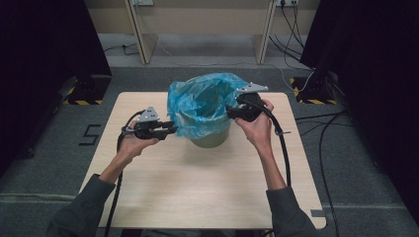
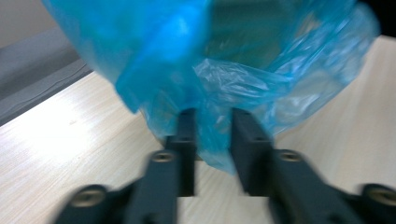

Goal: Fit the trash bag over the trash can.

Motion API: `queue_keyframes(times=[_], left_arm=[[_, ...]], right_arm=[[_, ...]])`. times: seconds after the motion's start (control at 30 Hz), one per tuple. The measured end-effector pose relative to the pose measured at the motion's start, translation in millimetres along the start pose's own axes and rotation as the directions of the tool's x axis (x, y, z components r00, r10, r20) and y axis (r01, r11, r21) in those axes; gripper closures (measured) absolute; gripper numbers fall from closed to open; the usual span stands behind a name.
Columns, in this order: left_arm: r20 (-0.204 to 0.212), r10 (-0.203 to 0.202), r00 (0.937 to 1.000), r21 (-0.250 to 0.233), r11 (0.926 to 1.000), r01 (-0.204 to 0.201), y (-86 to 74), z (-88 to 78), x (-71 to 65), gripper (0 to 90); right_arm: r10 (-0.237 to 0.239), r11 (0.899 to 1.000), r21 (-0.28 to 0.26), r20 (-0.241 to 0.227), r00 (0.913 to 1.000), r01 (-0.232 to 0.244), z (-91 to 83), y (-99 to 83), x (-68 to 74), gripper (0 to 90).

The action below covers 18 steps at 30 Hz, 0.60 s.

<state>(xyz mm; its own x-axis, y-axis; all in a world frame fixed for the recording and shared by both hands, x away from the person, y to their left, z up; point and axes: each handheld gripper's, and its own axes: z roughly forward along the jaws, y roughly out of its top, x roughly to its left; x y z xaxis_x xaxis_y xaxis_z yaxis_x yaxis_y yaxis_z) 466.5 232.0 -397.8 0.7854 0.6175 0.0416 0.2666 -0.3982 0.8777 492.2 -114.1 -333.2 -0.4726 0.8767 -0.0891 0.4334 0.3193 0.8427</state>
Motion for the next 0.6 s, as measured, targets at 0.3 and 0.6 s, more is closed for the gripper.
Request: queue_keyframes(times=[0.3,0.6], left_arm=[[-0.079,-0.003,0.9969,-0.141,0.99,-0.008,38.2,-39.5,2.8,41.0],[-0.095,-0.032,0.9949,-0.137,0.9904,0.019,55.8,-17.5,11.7,41.9]], right_arm=[[0.016,0.999,-0.035,0.012,0.9998,-0.016,-20.3,0.6,-4.8,36.2],[0.036,0.999,-0.006,0.032,0.9988,-0.036,-8.7,-0.1,2.9,43.9]])
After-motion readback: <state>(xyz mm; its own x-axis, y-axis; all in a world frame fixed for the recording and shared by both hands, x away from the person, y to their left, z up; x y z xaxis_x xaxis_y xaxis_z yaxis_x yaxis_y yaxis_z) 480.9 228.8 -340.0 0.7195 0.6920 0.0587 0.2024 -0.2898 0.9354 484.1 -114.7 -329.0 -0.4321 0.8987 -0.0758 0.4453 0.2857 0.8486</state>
